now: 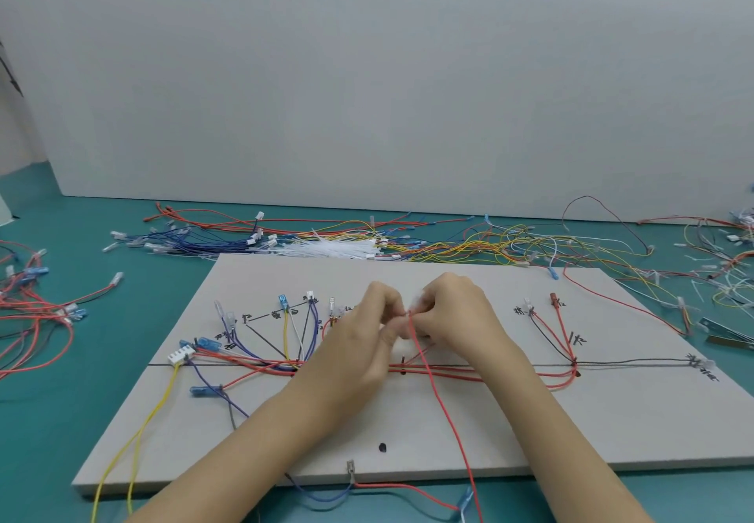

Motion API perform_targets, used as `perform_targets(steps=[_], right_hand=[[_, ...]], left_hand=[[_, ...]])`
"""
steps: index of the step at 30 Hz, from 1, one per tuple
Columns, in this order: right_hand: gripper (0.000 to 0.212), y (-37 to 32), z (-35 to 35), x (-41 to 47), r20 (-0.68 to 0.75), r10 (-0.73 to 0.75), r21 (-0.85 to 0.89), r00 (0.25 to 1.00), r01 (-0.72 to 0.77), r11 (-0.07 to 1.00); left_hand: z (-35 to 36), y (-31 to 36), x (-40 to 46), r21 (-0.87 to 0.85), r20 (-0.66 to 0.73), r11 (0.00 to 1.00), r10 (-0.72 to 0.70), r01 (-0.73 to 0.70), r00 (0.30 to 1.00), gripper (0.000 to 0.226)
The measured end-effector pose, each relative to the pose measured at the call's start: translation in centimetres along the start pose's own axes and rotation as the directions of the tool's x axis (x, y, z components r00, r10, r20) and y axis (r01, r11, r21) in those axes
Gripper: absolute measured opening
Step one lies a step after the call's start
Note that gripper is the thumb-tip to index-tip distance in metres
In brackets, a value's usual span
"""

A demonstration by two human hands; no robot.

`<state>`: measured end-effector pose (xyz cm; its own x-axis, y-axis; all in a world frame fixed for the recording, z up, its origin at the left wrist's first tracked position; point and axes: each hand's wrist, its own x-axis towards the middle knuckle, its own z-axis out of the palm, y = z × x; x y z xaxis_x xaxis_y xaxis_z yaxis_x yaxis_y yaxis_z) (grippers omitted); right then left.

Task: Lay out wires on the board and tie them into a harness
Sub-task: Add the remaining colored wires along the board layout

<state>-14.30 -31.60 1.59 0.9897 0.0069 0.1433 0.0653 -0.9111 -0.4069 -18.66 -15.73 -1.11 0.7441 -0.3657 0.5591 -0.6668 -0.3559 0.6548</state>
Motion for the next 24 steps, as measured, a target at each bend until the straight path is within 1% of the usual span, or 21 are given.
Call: perform_targets(steps=[3, 6, 10, 12, 17, 20, 24], right_hand=[[0.004, 0.6, -0.2, -0.1, 0.016, -0.033, 0.066, 0.999, 0.032, 0.997], [0.009, 0.9, -0.2, -0.1, 0.038, -0.047, 0.099, 0.998, 0.043, 0.994], [0.013, 0.9, 0.4, -0.4, 0.038, -0.123, 0.040, 0.992, 0.121, 0.992], [0.011, 1.1, 0.4, -0.5, 0.053, -0.151, 0.034, 0.987, 0.149, 0.988], [0.002, 2.0, 0.4, -0.6, 0.116, -0.176, 0.142, 0.977, 0.160, 0.977], [0.006, 2.6, 0.5, -0.7, 0.096, -0.171, 0.226, 0.980, 0.146, 0.963], [0.017, 2.7, 0.4, -0.9, 0.100, -0.144, 0.281, 0.984, 0.111, 0.953]], left_hand=[[-1.2, -1.0, 0.5, -0.014, -0.017, 0.996, -0.083, 0.083, 0.996, 0.010], [-1.8, -1.8, 0.7, 0.025, 0.047, 0.990, -0.137, 0.136, 0.990, 0.010], [-1.9, -2.1, 0.7, 0.142, 0.109, 0.973, -0.196, 0.180, 0.975, 0.023], [-1.9, -2.1, 0.7, 0.171, 0.109, 0.966, -0.212, 0.192, 0.971, 0.023], [-1.6, -1.9, 0.6, 0.228, 0.130, 0.954, -0.226, 0.192, 0.966, 0.019], [-1.5, -1.9, 0.5, 0.223, 0.143, 0.954, -0.233, 0.198, 0.962, 0.020], [-1.3, -1.8, 0.4, 0.156, 0.158, 0.963, -0.244, 0.220, 0.957, 0.021]])
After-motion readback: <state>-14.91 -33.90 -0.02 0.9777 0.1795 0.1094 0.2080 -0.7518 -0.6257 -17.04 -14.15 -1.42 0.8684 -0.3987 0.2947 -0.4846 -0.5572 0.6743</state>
